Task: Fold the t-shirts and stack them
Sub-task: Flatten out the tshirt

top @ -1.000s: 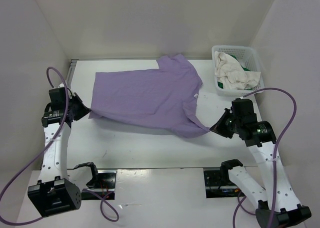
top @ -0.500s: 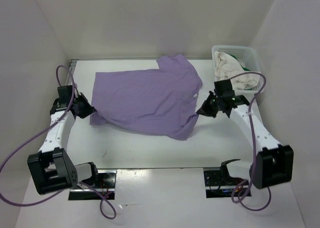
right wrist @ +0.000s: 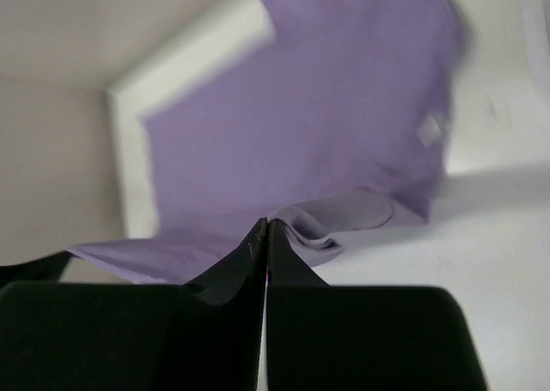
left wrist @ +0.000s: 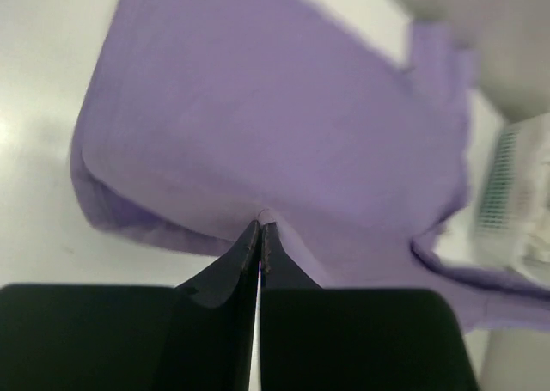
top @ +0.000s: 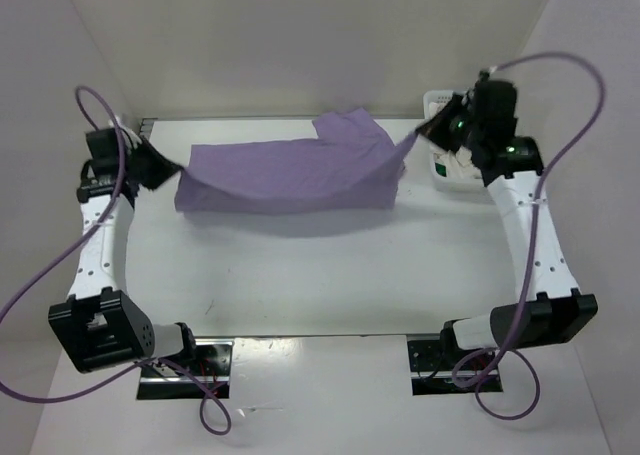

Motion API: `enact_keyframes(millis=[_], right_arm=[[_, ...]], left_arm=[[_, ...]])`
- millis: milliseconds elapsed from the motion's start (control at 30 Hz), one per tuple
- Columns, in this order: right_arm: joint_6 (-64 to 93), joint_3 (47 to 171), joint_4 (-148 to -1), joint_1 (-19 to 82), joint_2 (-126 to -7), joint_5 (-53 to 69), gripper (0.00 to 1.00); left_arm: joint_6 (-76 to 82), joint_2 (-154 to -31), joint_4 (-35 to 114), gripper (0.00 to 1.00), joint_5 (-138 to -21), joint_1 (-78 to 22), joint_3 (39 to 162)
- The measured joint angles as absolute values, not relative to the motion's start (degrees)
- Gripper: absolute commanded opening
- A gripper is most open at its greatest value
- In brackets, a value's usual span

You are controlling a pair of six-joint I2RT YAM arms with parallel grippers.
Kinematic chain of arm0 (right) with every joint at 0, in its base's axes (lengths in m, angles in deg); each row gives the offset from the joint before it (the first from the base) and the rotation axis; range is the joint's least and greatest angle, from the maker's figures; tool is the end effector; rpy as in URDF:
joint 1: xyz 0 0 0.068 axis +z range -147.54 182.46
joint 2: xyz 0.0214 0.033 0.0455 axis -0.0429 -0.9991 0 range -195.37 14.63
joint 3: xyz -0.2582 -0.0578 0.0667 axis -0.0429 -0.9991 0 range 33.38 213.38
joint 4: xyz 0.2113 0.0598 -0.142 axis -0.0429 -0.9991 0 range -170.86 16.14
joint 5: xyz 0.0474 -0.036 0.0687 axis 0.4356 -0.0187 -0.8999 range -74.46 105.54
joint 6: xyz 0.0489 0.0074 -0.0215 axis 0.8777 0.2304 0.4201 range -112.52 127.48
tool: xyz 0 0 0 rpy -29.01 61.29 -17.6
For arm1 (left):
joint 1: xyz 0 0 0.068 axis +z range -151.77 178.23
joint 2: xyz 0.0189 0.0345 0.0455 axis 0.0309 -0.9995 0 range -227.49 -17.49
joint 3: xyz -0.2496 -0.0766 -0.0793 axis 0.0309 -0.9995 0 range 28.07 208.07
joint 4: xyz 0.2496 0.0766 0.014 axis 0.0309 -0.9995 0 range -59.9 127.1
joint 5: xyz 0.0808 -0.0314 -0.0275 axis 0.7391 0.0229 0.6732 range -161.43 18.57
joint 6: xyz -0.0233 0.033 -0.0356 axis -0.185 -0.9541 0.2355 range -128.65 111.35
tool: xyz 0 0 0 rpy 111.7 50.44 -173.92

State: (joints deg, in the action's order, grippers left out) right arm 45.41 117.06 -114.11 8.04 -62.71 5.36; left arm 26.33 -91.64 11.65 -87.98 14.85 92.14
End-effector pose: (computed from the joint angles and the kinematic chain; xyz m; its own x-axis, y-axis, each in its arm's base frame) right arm 0.2875 0.0343 0.3970 -0.5865 0.5506 -0.5940 0.1507 0.7948 0.5878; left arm 0.2785 0.0726 0.3209 -0.4264 -0.7008 -0.5719 -0.3619 0.7116 -0.6022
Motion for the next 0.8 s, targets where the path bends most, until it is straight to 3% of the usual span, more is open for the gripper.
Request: enact_keyframes(millis=[200,400,567,800], right_arm=[[41.8,153.5,-114.4,12.0,-62.8,11.2,0.0],[39.2,171.2,-115.8,13.5,-58.8,17.8,0.0],[37.7,181.9,-115.4,13.5,-58.0,21.0,0.0],[35.1,180.8,-112.1,13.6,-63.1,22.2,0.0]], left_arm=[[27.9,-91.8,10.5,0.0,-90.4,14.2,122.3],[29.0,-89.3,10.2,0.0,-91.2,14.2,142.2],[29.1,-88.9,9.9,0.0,-91.3,14.2,147.5],[28.9,-90.6,9.6,0.0,-91.0,13.9,142.2]])
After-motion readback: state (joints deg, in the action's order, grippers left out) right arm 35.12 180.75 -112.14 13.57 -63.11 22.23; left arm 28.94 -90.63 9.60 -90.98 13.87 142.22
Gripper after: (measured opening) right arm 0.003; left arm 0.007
